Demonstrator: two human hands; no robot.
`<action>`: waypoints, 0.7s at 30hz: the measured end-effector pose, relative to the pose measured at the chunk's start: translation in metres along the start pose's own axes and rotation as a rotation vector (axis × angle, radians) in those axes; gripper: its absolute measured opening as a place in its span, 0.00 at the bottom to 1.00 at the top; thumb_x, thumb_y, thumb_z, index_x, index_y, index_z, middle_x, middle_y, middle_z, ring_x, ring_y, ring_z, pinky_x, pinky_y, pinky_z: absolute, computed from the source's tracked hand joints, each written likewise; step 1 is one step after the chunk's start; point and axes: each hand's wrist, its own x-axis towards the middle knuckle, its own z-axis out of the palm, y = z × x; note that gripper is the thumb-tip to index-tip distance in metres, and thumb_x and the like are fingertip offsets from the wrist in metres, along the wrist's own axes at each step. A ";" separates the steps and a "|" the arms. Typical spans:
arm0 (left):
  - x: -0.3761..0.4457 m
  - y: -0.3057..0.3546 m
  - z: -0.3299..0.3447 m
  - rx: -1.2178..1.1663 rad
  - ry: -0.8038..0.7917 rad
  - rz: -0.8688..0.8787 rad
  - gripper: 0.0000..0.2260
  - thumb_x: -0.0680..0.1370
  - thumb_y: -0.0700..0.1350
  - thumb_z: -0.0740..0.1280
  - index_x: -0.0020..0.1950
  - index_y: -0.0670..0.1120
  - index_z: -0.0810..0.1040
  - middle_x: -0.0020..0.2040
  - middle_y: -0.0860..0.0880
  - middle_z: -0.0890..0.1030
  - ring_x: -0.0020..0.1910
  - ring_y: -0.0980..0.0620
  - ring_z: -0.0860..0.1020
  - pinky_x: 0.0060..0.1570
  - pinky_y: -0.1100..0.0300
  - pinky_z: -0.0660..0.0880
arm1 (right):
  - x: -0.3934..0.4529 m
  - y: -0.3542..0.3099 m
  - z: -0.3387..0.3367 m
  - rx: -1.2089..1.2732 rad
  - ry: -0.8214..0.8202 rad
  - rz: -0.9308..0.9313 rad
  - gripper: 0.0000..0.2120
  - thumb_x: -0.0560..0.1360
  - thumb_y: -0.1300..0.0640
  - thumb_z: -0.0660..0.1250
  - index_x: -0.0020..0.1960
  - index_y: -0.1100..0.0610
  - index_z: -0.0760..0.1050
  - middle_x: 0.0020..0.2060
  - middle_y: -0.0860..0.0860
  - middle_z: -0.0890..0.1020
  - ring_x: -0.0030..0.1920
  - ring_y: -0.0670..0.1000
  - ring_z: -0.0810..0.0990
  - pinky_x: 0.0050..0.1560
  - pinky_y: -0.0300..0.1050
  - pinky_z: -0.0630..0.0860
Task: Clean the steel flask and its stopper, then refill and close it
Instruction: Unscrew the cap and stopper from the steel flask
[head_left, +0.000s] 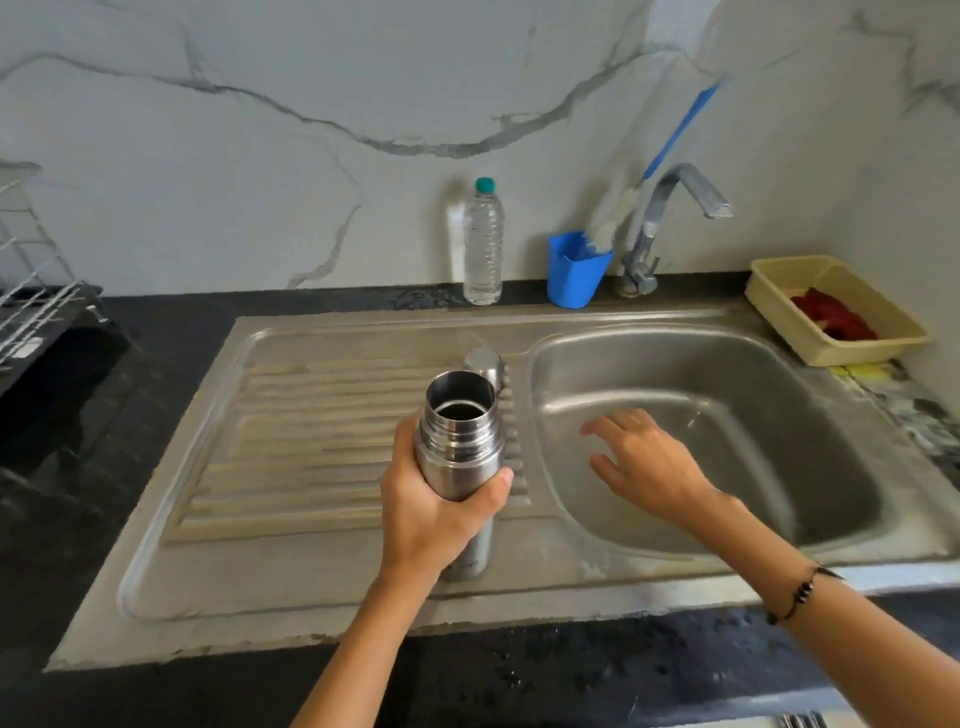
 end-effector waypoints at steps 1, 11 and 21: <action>0.003 0.002 0.006 0.003 -0.019 0.017 0.26 0.58 0.55 0.74 0.53 0.55 0.71 0.45 0.61 0.80 0.43 0.59 0.80 0.39 0.70 0.75 | -0.010 0.016 0.003 -0.014 -0.012 0.043 0.18 0.77 0.52 0.59 0.66 0.51 0.69 0.62 0.50 0.74 0.64 0.54 0.69 0.55 0.48 0.73; 0.028 0.029 0.112 0.193 -0.324 0.129 0.23 0.58 0.60 0.70 0.49 0.56 0.69 0.41 0.60 0.77 0.40 0.69 0.77 0.37 0.77 0.69 | -0.070 0.179 0.035 -0.035 -0.017 0.296 0.12 0.74 0.51 0.64 0.49 0.58 0.80 0.44 0.55 0.82 0.49 0.61 0.78 0.53 0.53 0.72; 0.063 0.026 0.234 0.581 -0.482 0.067 0.29 0.66 0.47 0.79 0.61 0.44 0.69 0.46 0.58 0.72 0.40 0.63 0.71 0.38 0.80 0.65 | -0.068 0.220 0.042 0.040 -0.510 0.277 0.31 0.78 0.36 0.44 0.58 0.55 0.76 0.58 0.56 0.78 0.60 0.57 0.75 0.61 0.53 0.67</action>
